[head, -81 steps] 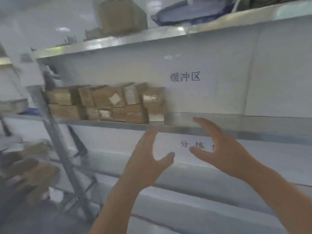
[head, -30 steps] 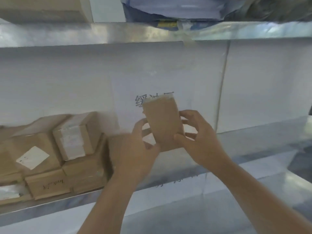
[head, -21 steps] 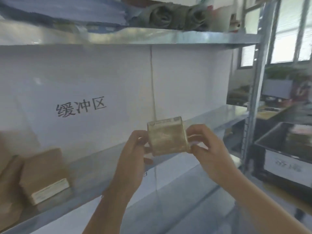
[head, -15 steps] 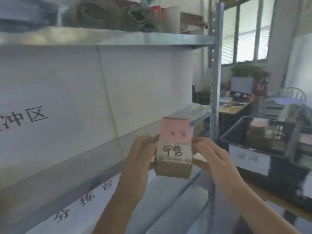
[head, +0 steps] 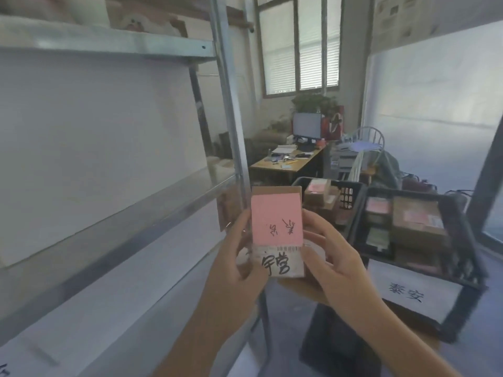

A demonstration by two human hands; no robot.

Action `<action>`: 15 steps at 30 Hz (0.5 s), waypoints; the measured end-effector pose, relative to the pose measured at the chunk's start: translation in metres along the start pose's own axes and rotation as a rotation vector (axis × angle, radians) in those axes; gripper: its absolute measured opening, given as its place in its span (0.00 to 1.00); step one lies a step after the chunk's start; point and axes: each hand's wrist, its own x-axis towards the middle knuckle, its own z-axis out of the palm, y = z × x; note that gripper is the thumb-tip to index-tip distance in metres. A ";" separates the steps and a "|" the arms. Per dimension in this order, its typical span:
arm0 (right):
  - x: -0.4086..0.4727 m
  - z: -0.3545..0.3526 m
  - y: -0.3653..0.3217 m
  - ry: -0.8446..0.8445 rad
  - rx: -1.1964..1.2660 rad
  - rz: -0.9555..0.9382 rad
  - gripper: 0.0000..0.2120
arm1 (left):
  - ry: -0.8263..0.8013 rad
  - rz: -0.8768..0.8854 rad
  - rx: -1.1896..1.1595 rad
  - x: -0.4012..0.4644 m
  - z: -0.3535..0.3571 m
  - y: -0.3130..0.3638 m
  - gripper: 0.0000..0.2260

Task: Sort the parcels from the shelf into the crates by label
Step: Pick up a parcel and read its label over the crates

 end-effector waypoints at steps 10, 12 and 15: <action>0.029 -0.079 0.044 0.269 -0.212 0.144 0.26 | -0.308 -0.005 -0.026 0.087 0.095 -0.060 0.40; 0.039 -0.093 0.049 0.362 -0.259 0.201 0.21 | -0.406 0.024 -0.060 0.110 0.115 -0.070 0.37; 0.056 -0.115 0.063 0.500 -0.392 0.226 0.39 | -0.546 0.077 -0.073 0.146 0.139 -0.080 0.36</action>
